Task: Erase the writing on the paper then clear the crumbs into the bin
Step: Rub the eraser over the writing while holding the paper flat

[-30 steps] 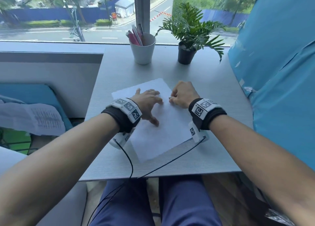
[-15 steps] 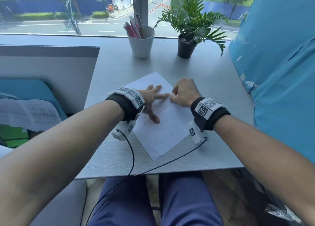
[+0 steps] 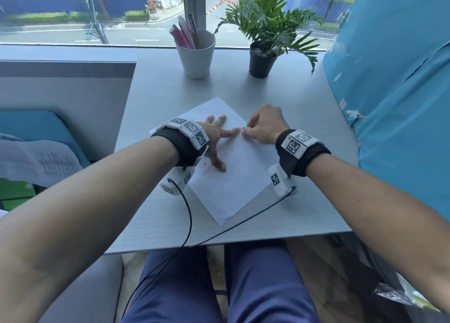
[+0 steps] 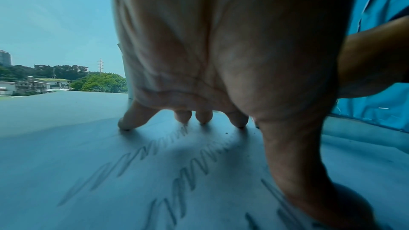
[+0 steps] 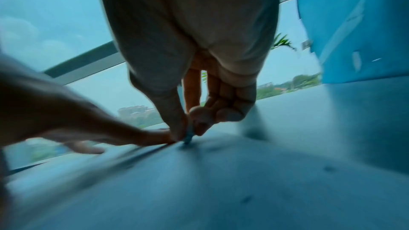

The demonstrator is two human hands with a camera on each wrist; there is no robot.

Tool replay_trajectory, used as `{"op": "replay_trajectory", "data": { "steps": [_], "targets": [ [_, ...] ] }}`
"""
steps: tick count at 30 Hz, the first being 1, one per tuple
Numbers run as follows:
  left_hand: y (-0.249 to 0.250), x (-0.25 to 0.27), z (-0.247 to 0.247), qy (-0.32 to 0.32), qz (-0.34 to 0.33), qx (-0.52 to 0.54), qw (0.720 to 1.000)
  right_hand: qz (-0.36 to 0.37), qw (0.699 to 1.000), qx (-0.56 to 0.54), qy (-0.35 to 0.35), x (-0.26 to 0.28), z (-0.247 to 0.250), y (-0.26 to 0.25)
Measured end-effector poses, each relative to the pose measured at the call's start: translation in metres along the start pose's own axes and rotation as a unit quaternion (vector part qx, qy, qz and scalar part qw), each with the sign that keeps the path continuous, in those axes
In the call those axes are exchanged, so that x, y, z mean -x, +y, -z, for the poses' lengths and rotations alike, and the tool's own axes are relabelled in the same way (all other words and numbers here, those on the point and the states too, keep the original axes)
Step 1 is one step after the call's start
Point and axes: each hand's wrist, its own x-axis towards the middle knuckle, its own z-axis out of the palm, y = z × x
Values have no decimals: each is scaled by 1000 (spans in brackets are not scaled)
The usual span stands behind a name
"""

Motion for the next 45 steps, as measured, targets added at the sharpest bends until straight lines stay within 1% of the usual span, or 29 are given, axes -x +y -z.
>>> {"op": "replay_trajectory", "data": {
  "steps": [1,3,4,7,8,11,12,14,15,16,18,19,20,22,23,24,26,27,28,30,31,32,34,35,36,38,39,42,45],
  "targets": [
    [1,0,0,-2,2,-2,1000,17,1000,8,-15,4,-3,-1],
    [0,0,1,-2,6,2,1000,59,996,22,-67,12,-7,-4],
    [-1,0,1,0,7,7,1000,53,996,16,-74,11,-5,-3],
    [2,2,-1,15,4,9,1000,-8,999,-25,-24,0,3,9],
    [3,2,-1,18,4,5,1000,-8,999,-27,-24,1,2,8],
    [4,2,-2,31,-15,3,999,48,996,3,-76,11,-3,1],
    [4,1,-2,37,-30,4,999,40,997,2,-72,8,0,1],
    [9,-1,-2,40,-57,6,998,-1,999,-24,-30,0,5,8],
    [10,-3,-3,42,-65,6,997,-8,999,-27,-15,-2,4,9],
    [10,-4,-4,42,-68,6,997,2,1000,-23,-20,1,1,7],
    [4,-6,-5,39,-71,15,997,54,996,4,-73,13,-7,1],
    [1,-6,-6,40,-72,21,996,61,995,6,-85,14,-6,0],
    [-1,-7,-6,39,-73,26,996,45,996,-1,-80,10,-2,3],
    [0,-6,-8,35,-72,28,996,-10,999,-39,-31,2,5,13],
    [2,-6,-8,33,-69,27,997,-19,999,-47,-13,1,4,15],
    [2,-6,-8,30,-67,27,997,-9,999,-43,-12,5,1,13],
    [1,-6,-8,26,-66,30,997,39,998,-20,-51,17,-7,6],
    [0,-6,-8,26,-66,32,997,47,997,-18,-66,19,-7,4],
    [0,-5,-7,26,-65,35,997,35,997,-23,-61,15,-3,7],
    [3,-4,-7,27,-64,37,997,-10,999,-48,-11,7,4,15],
    [5,-3,-7,27,-61,36,997,-16,999,-46,2,6,4,16],
    [5,-2,-6,26,-59,36,997,-3,999,-38,-6,8,3,15],
    [3,-1,-6,28,-56,39,997,46,997,-16,-62,15,-2,10],
    [3,0,-6,32,-55,40,997,50,996,-13,-79,15,-1,9],
    [3,0,-5,36,-55,41,997,36,996,-15,-74,12,2,12],
    [6,2,-5,47,-50,40,997,-1,999,-30,-30,2,9,21],
    [7,2,-6,55,-46,35,997,-4,1000,-24,-17,-1,11,23],
    [8,7,-10,85,-30,25,996,20,1000,4,-23,-3,9,19],
    [8,13,-17,130,-20,10,991,32,999,18,-22,-7,9,11]
  ]
}}
